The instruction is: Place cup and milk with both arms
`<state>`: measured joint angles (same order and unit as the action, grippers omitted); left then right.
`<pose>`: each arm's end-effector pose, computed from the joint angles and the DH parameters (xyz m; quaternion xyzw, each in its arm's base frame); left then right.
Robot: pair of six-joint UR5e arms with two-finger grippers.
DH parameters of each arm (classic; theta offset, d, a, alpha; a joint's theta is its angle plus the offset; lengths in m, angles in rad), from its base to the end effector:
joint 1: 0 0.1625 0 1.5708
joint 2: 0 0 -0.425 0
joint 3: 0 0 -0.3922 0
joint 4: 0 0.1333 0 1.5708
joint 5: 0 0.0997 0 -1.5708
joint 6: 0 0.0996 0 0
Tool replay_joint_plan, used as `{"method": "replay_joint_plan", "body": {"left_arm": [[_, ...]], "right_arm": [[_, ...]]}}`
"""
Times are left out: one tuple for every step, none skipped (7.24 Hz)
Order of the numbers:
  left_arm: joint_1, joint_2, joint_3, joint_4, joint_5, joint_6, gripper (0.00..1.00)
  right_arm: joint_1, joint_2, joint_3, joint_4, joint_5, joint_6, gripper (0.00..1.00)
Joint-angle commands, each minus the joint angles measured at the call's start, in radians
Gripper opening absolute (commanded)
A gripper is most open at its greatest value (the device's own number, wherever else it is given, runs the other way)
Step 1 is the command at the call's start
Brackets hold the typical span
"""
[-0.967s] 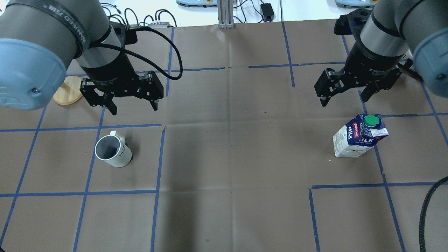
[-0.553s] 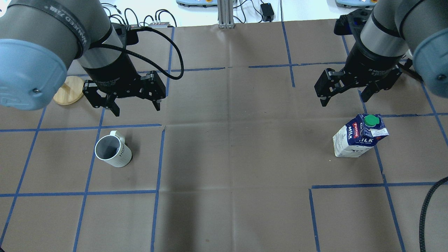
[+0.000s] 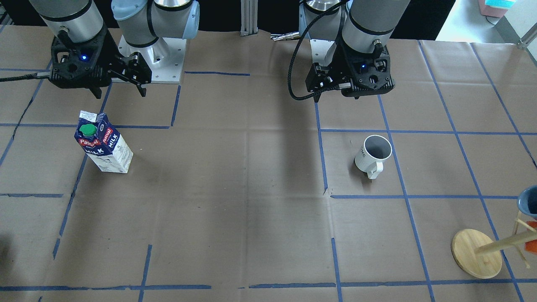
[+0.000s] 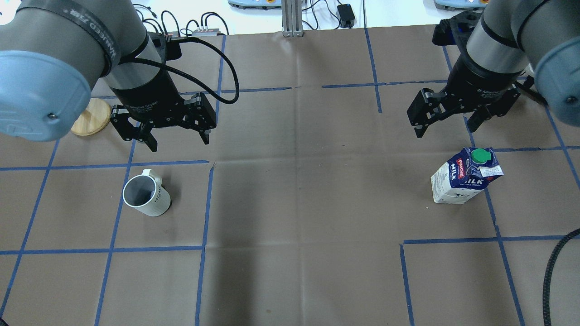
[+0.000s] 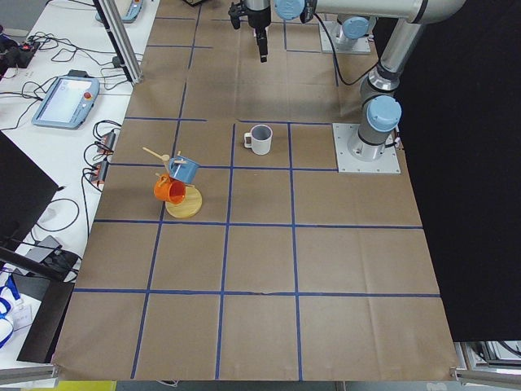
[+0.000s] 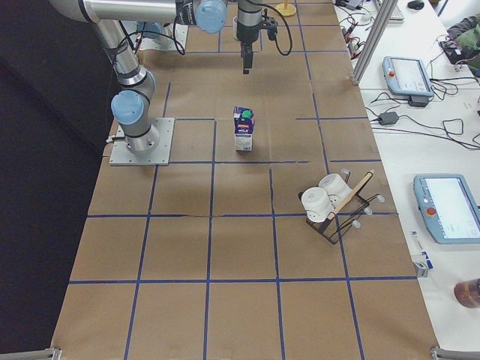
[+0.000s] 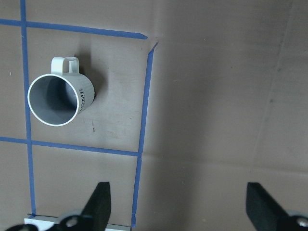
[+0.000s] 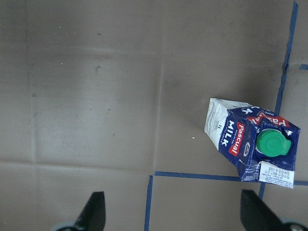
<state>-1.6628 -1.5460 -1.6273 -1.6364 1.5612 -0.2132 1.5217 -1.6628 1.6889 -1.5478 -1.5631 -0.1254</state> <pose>-0.1770 -0.4567 0.4661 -0.0607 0.9970 0.0488 0.0027 0.1119 -0.4538 0.4711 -0.0380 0.9990 0.0241 0.0060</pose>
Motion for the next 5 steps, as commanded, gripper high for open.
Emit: {"method": "replay_joint_plan", "body": {"left_arm": [[0.0,0.004,-0.011,0.001,0.0,0.002,0.99],[0.0,0.004,-0.013,0.001,0.0,0.002,0.99],[0.0,0.004,-0.019,0.006,0.007,0.012,0.99],[0.002,0.015,-0.037,0.003,0.011,0.026,0.99],[0.011,0.026,-0.081,0.009,0.019,0.096,0.99]], "right_arm": [[0.0,0.0,0.0,0.0,0.0,0.003,1.0],[0.0,0.0,0.0,0.002,0.0,0.004,1.0],[0.0,0.0,0.0,0.002,0.0,0.003,1.0],[0.0,0.0,0.002,0.002,0.0,0.004,1.0],[0.0,0.0,0.002,0.002,0.0,0.001,1.0]]}}
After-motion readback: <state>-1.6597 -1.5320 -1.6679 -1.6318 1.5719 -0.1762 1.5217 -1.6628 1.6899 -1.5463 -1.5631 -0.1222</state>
